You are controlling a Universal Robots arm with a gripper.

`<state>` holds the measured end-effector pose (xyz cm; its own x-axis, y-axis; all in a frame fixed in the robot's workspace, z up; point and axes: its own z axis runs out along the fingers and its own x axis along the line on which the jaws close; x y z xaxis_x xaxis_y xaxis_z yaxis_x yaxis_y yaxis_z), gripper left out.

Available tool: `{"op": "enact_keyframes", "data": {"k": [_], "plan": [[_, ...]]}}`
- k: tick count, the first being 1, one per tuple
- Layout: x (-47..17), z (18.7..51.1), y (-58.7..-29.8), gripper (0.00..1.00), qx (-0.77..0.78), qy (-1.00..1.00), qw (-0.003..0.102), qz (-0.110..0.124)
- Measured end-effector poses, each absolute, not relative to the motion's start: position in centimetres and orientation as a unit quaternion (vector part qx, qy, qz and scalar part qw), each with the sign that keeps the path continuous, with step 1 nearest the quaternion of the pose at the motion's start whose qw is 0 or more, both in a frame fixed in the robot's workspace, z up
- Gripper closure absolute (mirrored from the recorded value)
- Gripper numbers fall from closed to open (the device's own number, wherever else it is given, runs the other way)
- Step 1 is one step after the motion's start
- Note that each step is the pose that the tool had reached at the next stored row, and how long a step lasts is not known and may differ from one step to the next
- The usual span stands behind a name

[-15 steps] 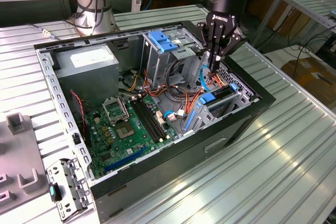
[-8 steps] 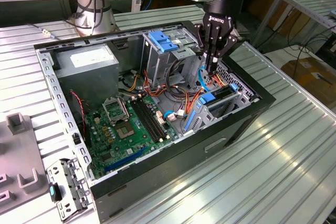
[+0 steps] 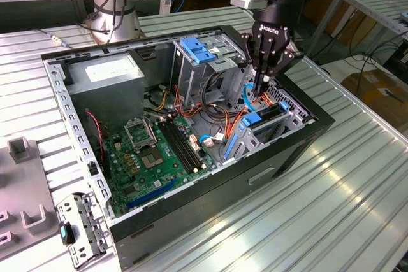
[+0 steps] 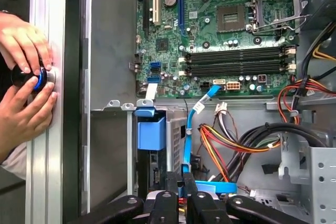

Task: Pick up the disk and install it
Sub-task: 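Insert the second disk wire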

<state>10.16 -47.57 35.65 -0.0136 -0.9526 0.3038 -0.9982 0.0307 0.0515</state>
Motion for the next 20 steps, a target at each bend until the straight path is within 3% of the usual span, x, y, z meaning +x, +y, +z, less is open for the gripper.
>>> {"op": "enact_keyframes", "data": {"k": [8, 16, 20], "plan": [[9.8, 35.6, -48.7, 0.84, 0.691, -0.71, 0.1, 0.091], [9.1, 35.2, -49.0, 0.84, 0.686, -0.715, 0.095, 0.094], [9.1, 35.2, -49.6, 0.84, 0.686, -0.717, 0.084, 0.091]]}}
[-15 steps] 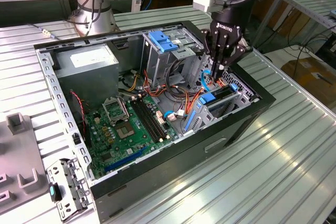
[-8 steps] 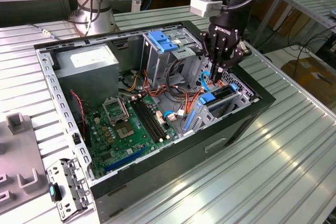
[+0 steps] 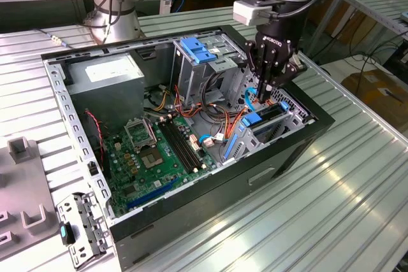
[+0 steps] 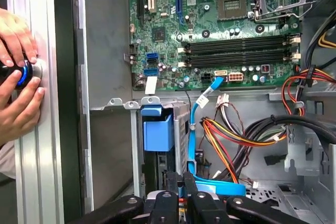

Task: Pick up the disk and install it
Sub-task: 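Insert the second disk wire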

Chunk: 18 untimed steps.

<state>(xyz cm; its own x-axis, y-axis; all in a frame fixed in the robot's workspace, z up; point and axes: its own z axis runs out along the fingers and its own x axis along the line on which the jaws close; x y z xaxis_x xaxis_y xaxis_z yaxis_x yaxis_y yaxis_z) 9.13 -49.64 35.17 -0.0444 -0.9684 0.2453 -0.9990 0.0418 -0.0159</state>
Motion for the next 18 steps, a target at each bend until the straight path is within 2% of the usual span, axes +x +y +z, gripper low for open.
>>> {"op": "enact_keyframes", "data": {"k": [5, 10, 13, 17, 18], "plan": [[9.0, 35.2, -50.1, 0.84, 0.686, -0.719, 0.065, 0.093], [8.5, 34.9, -51.3, 0.84, 0.686, -0.72, 0.056, 0.09], [8.5, 34.8, -52.4, 0.84, 0.686, -0.721, 0.046, 0.085], [8.4, 34.8, -53.0, 0.84, 0.687, -0.724, 0.019, 0.063], [8.4, 34.8, -53.1, 0.84, 0.687, -0.724, 0.018, 0.062]]}}
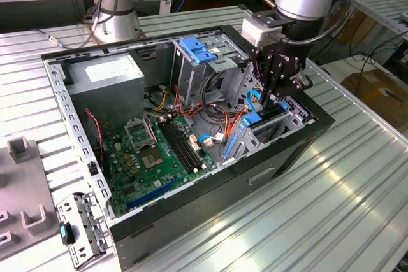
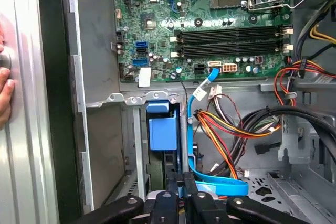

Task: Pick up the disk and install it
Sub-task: 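Insert the second disk wire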

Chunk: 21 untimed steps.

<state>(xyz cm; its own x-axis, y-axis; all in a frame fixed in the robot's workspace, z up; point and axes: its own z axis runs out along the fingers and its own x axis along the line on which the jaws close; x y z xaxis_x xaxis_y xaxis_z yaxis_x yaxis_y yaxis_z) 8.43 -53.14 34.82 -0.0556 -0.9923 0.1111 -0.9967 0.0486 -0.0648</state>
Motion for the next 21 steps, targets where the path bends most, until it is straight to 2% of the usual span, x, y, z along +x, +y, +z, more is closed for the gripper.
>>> {"op": "enact_keyframes", "data": {"k": [16, 21], "plan": [[8.42, 34.81, -53.47, 0.84, 0.687, -0.724, 0.018, 0.062], [8.42, 34.81, -54.19, 0.84, 0.687, -0.724, 0.012, 0.056]]}}
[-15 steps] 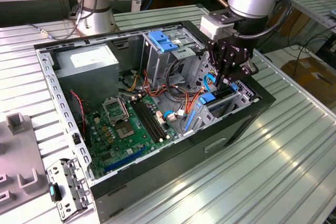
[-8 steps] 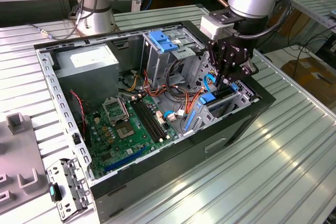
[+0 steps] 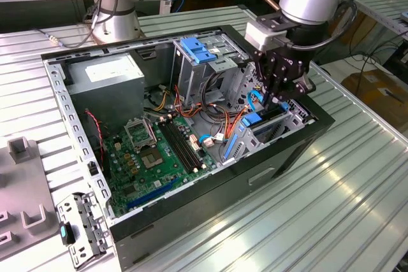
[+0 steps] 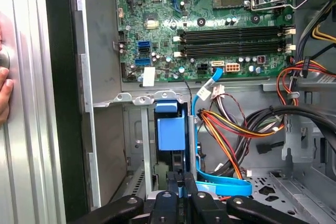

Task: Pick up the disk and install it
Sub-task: 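Insert the second disk wire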

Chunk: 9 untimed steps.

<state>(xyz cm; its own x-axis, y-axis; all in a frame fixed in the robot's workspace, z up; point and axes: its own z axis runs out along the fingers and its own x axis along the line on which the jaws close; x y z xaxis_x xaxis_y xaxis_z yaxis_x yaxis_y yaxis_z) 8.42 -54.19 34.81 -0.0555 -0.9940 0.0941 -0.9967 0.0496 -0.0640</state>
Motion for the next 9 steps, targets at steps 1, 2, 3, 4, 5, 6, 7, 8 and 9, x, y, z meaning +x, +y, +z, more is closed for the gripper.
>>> {"op": "enact_keyframes", "data": {"k": [1, 2, 3, 4, 5, 6, 7, 8, 9], "plan": [[8.41, 34.81, -54.36, 0.84, 0.687, -0.725, 0.007, 0.051], [8.4, 34.8, -54.41, 0.84, 0.687, -0.725, -0.001, 0.044], [8.4, 34.8, -54.45, 0.84, 0.687, -0.725, -0.004, 0.041], [8.39, 34.81, -54.52, 0.84, 0.687, -0.726, -0.008, 0.037], [8.39, 34.81, -54.58, 0.84, 0.687, -0.726, -0.01, 0.035], [8.39, 34.8, -54.65, 0.84, 0.687, -0.726, -0.011, 0.035], [8.38, 34.79, -54.74, 0.84, 0.687, -0.726, -0.011, 0.035], [8.37, 34.79, -54.82, 0.84, 0.687, -0.726, -0.011, 0.035], [8.36, 34.79, -54.87, 0.84, 0.687, -0.726, -0.011, 0.035]]}}
